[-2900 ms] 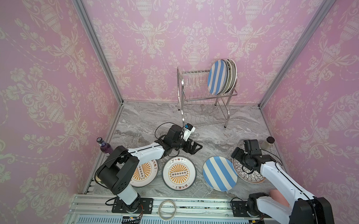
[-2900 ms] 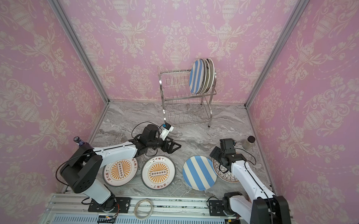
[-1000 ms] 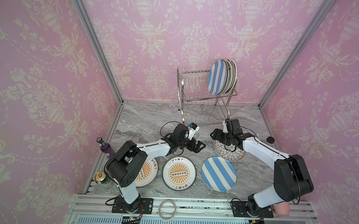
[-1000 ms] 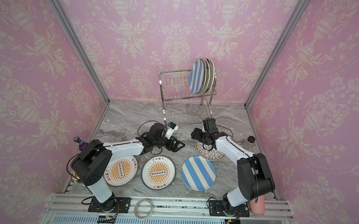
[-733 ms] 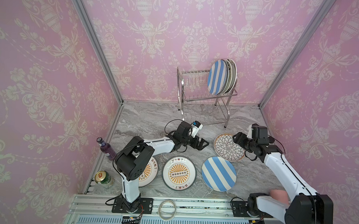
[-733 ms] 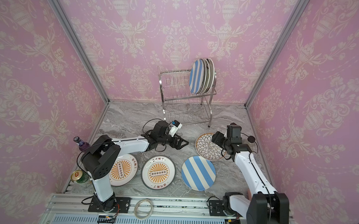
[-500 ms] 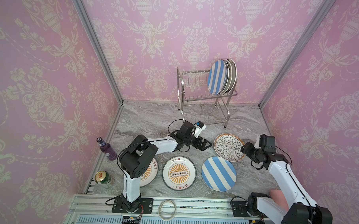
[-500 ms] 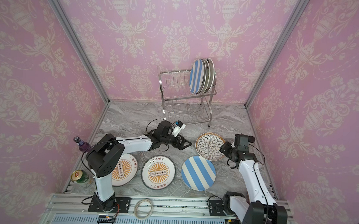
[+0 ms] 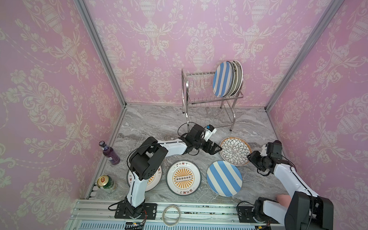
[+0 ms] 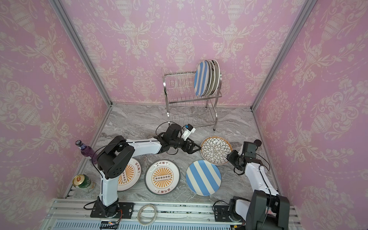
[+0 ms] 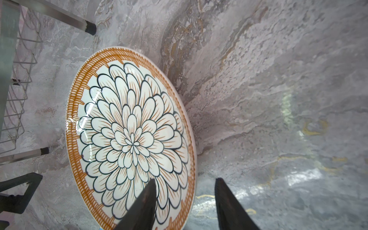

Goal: Load the plates into the dish rack

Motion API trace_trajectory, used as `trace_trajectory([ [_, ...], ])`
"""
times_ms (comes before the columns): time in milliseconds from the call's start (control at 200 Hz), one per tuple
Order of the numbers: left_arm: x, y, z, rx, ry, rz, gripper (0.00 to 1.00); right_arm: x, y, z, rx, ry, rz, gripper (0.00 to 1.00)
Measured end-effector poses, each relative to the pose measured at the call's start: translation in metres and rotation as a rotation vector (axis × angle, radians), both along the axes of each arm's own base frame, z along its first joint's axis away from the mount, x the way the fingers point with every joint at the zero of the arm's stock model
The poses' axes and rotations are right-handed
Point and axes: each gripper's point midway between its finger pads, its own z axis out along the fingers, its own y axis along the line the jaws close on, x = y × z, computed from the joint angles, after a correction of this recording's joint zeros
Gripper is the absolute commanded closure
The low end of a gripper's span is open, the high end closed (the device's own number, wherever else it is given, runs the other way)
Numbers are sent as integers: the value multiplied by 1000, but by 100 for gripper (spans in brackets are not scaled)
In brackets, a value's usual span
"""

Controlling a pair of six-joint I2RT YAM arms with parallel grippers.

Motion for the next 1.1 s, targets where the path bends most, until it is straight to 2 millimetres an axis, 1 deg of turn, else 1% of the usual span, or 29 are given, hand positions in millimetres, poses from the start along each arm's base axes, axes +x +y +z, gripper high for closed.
trace_trajectory([
  [165, 8, -11, 0, -8, 3, -15, 1, 6, 1, -7, 16, -10, 17, 54],
  [330, 9, -20, -2, -5, 14, -33, 1, 15, 1, -12, 41, -26, 23, 57],
  [490, 9, -23, -7, 8, 27, -41, 1, 19, 2, -24, 77, -12, 31, 58],
  [585, 10, -24, -11, 17, 32, -45, 1, 22, 5, -32, 108, -5, 41, 62],
  [771, 15, -31, -15, 25, 29, -59, 1, 31, 10, -32, 144, -40, 70, 65],
  [921, 13, -35, -16, 26, 36, -78, 1, 32, 12, -33, 153, -42, 76, 70],
  [991, 13, -36, -17, 27, 37, -82, 1, 32, 11, -34, 155, -40, 74, 74],
  [1051, 12, -37, -19, 28, 40, -87, 1, 32, 10, -35, 154, -38, 76, 81],
  [1101, 11, -38, -20, 30, 43, -89, 1, 31, 10, -36, 157, -34, 73, 82],
])
